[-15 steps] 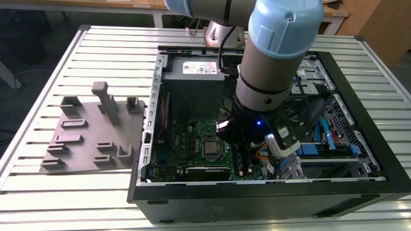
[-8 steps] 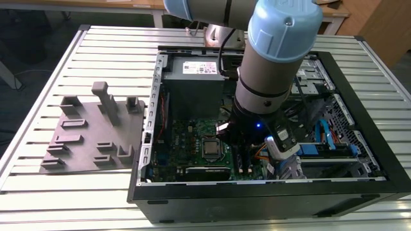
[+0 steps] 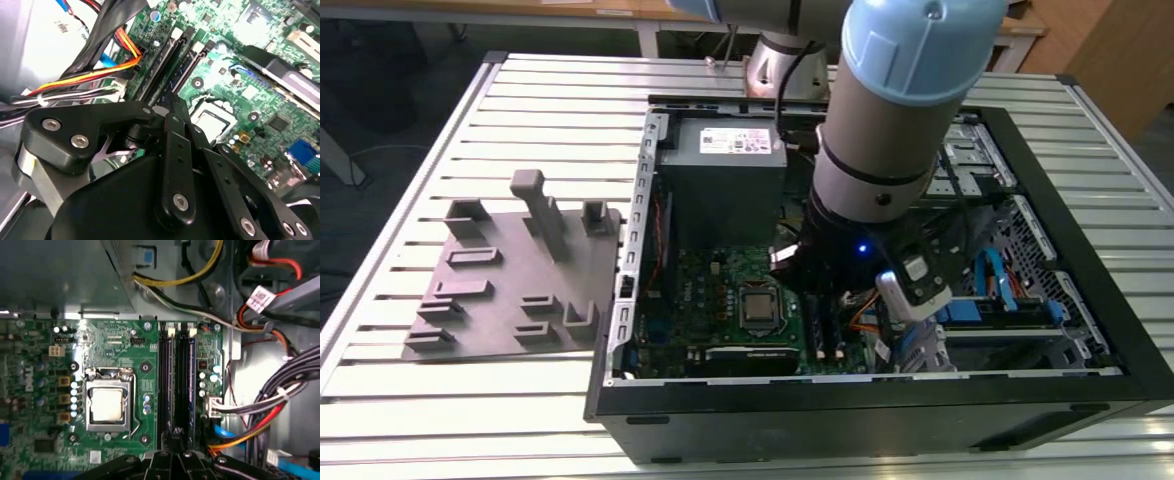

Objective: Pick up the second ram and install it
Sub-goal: 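Press down the second ram until it locks into place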

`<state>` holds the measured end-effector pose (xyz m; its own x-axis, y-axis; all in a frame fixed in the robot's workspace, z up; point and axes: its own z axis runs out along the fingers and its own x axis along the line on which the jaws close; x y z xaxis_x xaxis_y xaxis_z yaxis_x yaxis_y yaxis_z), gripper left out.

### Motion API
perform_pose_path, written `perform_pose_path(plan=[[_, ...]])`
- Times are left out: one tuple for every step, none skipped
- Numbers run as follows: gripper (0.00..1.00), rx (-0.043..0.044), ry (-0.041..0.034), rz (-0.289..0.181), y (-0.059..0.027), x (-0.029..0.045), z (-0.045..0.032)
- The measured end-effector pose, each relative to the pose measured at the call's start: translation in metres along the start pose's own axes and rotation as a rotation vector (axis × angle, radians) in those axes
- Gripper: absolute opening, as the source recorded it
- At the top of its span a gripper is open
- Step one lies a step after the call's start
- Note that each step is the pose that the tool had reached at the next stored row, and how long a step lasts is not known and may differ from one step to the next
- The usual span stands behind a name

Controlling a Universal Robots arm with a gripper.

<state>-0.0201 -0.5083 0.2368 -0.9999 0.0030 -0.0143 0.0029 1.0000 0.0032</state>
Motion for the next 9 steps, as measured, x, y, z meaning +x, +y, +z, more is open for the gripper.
perform_pose_path(plan=[[0.11, -0.0004, -0.0001, 0.0, 0.0015, 0.0, -0.0004], [0.11, -0.0001, 0.0, 0.0, 0.0077, 0.0, -0.0008], [0.11, -0.0001, 0.0, 0.0, 0.0116, 0.0, -0.0008], [0.11, 0.0, 0.0, 0.0, 0.0148, 0.0001, -0.001], [0.11, 0.0, 0.0, 0.0, 0.0178, 0.0001, -0.0011], [0.11, 0.0, 0.0, 0.0, 0.0207, 0.0001, -0.0012], [0.11, 0.0, 0.0, 0.0, 0.0233, 0.0001, -0.0014], [0.11, -0.0002, 0.0, 0.0, 0.0252, 0.0001, -0.0017], [0.11, 0.0, 0.0001, 0.0, 0.0263, 0.0001, -0.0026]])
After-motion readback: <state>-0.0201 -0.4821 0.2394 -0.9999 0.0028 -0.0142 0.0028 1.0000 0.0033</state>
